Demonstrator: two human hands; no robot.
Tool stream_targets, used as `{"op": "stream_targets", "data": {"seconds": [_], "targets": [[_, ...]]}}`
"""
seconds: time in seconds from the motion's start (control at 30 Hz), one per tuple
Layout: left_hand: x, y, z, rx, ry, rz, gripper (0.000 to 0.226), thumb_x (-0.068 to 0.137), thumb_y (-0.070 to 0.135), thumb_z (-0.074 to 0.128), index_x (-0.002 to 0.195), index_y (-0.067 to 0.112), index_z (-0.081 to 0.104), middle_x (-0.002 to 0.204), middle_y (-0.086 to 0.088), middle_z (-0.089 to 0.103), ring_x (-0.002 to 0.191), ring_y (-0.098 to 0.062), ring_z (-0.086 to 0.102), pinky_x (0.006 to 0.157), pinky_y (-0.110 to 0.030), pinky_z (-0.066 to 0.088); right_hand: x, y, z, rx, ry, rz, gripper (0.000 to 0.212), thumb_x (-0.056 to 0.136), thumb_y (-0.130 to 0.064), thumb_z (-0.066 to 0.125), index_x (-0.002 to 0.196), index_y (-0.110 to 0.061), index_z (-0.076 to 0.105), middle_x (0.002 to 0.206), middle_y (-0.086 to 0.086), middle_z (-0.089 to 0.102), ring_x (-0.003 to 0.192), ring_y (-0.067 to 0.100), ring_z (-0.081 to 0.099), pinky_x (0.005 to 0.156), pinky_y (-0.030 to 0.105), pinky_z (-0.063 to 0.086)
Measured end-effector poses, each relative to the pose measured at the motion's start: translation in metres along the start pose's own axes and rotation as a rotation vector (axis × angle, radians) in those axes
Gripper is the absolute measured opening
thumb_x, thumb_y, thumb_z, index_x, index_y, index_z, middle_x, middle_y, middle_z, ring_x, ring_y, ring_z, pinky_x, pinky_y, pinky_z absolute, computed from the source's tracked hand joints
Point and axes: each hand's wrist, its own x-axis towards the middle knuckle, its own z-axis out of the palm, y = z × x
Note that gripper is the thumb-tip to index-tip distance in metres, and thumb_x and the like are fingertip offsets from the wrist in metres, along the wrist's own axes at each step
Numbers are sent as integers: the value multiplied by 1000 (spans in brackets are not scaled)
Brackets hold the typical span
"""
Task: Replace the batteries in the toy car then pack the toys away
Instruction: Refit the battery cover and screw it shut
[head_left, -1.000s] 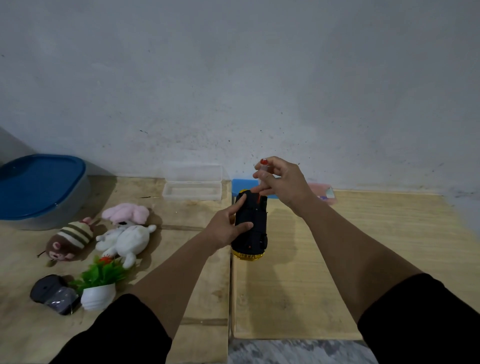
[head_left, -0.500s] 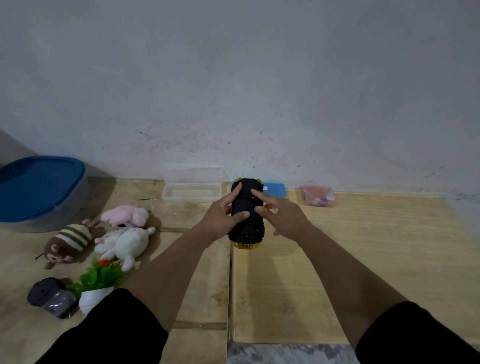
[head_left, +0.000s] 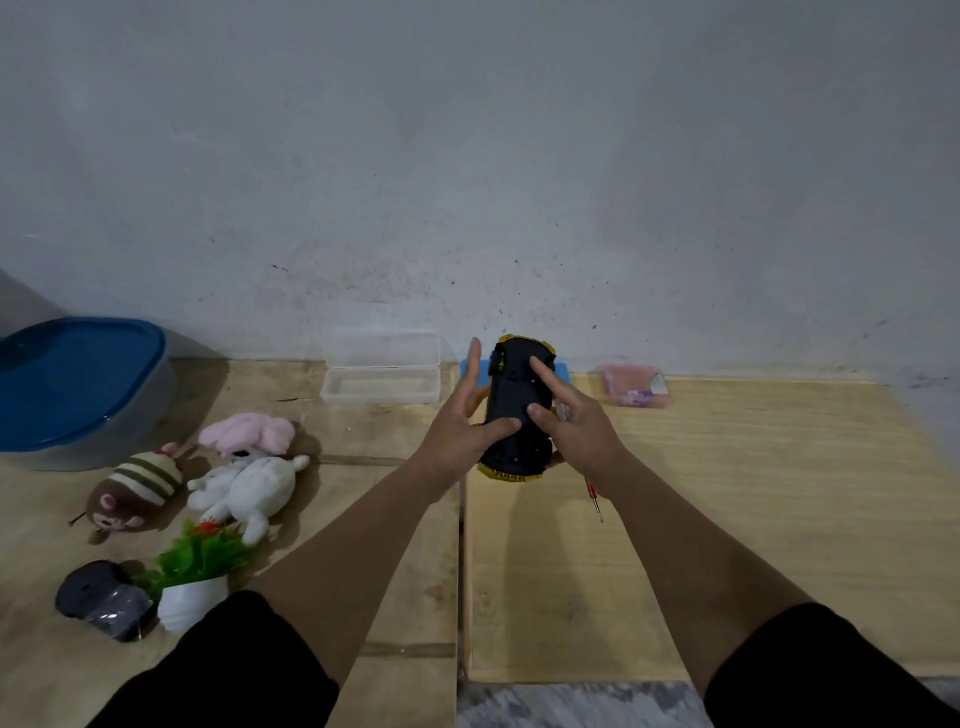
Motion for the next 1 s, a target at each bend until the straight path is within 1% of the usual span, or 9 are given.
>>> {"op": "stream_targets", "data": {"seconds": [0.07, 0.17, 0.37, 0.5, 0.6, 0.67, 0.77, 0.87, 1.0], "targets": [[1, 0, -4, -36, -15, -90, 96, 85, 16, 69, 139, 62, 3, 153, 1, 31, 133, -18, 44, 86, -35, 56, -1, 5, -5, 47, 25, 25, 57, 94, -18, 54, 141, -42, 32, 127, -7, 52, 113, 23, 58, 65, 32, 60], [2, 1, -2, 37, -29, -181, 79, 87, 19, 67, 149, 33, 21, 128, -1, 62, 109, -19, 64, 89, -40, 55, -1, 9, -11, 60, 15, 67, 60, 93, -22, 56, 141, -45, 29, 130, -5, 50, 120, 27, 54, 70, 41, 60], [1, -3, -4, 322, 59, -138, 80, 79, 20, 73, 146, 26, 31, 140, 0, 52, 126, -18, 52, 105, -42, 44, 8, -20, -12, -430, 174, 4, 61, 89, -56, 46, 142, -51, 16, 146, 1, 42, 130, 25, 43, 88, 48, 53], [-2, 4, 5, 514, 106, -28, 79, 81, 22, 71, 148, 20, 29, 140, 0, 52, 124, -19, 53, 103, -34, 44, 9, -31, 0, -452, 218, 87, 76, 80, -67, 51, 140, -55, 7, 145, 6, 42, 119, 30, 51, 65, 37, 59], [-5, 5, 7, 598, 117, 20, 78, 82, 21, 70, 148, 19, 28, 141, 0, 50, 125, -20, 52, 101, -33, 44, 9, -31, 4, -339, 261, 134, 76, 79, -53, 63, 141, -50, 19, 140, 6, 45, 106, 27, 55, 55, 33, 58], [-8, 3, 5, 571, 101, 20, 80, 81, 23, 72, 148, 21, 29, 142, 3, 49, 124, -18, 52, 98, -30, 44, 10, -28, 2, -263, 271, 129, 62, 80, -41, 67, 134, -41, 35, 133, 6, 49, 96, 23, 57, 57, 35, 59], [-10, 5, 1, 376, 71, -36, 73, 81, 35, 72, 144, 28, 37, 140, 8, 50, 114, -11, 54, 91, -25, 46, 6, -25, -6, -172, 230, 105, 45, 81, -35, 68, 121, -36, 47, 124, 4, 52, 96, 24, 60, 55, 35, 59], [-7, 7, -7, 184, -9, -181, 74, 75, 50, 69, 141, 36, 39, 144, 2, 46, 123, -18, 51, 104, -39, 43, -1, -29, -13, -57, 139, 89, 39, 84, -30, 67, 119, -35, 50, 110, 1, 55, 79, 9, 59, 58, 38, 60], [-7, 2, -9, 26, -142, -331, 83, 78, 35, 73, 147, 32, 27, 141, -10, 48, 118, -27, 56, 103, -46, 44, -8, -27, -13, -16, -3, 123, 44, 85, -27, 65, 124, -37, 48, 98, -1, 54, 50, 2, 45, 67, 44, 60]]}}
